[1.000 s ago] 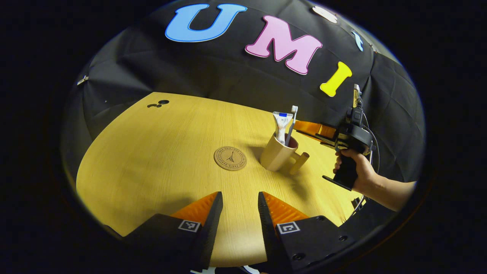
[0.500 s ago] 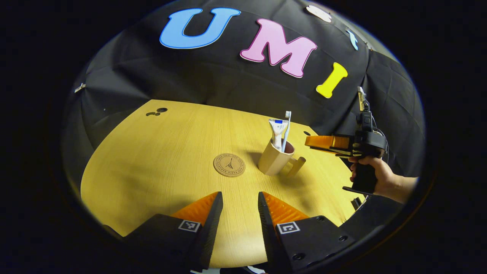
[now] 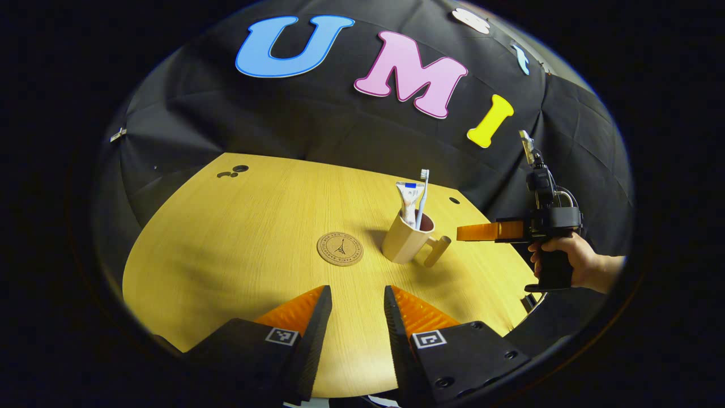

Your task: Put the toothbrush and toothpaste on the desktop into the cup, then pick up the cup and place it on the coaster on the desktop.

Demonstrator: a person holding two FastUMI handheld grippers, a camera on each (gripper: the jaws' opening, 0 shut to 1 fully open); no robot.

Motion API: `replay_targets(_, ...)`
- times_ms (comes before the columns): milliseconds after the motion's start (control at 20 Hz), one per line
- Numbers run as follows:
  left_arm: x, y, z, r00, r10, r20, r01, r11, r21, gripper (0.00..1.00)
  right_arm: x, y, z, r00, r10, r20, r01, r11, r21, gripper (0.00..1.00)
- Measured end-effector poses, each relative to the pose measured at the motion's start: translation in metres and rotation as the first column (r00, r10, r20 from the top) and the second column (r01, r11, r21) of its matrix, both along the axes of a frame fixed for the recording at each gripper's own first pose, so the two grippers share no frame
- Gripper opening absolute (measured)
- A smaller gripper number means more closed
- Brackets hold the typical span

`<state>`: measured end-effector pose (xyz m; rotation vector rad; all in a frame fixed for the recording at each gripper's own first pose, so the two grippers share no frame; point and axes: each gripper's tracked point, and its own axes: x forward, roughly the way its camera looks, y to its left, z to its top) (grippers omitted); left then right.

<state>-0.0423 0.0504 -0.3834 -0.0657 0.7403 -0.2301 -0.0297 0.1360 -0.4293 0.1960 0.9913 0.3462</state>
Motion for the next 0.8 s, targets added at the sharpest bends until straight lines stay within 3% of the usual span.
replay_targets(350,-0.003,0.007,-0.008,1.0,0.003,-0.022,-0.003,1.0,0.0,0.59,-0.012,0.014,-0.015,0.988,0.136,-0.078,-0.143,0.986,-0.091,0.41)
replay_targets(800,0.003,0.02,-0.015,0.999,0.033,-0.031,-0.034,0.999,-0.016,0.59,-0.004,0.027,-0.054,0.94,0.238,-0.246,-0.284,0.943,-0.172,0.41)
